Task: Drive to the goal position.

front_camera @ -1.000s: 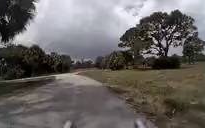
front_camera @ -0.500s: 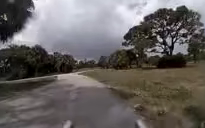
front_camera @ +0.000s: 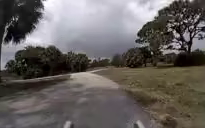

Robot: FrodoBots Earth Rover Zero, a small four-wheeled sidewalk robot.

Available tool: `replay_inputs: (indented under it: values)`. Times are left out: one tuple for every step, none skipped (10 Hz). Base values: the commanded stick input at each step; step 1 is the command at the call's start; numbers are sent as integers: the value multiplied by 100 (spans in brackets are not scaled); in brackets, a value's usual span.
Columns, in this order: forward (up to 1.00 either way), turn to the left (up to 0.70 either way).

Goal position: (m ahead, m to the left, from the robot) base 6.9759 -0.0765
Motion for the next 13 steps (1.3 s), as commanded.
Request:
replay_inputs:
  values:
    - [85, 15]
    - [85, 34]
    - [85, 34]
    - [85, 34]
    - [85, 0]
    - [85, 0]
    - [85, 0]
    - [85, 0]
    - [85, 0]
    - [85, 3]
    - [85, 21]
    - [85, 30]
    - [85, 19]
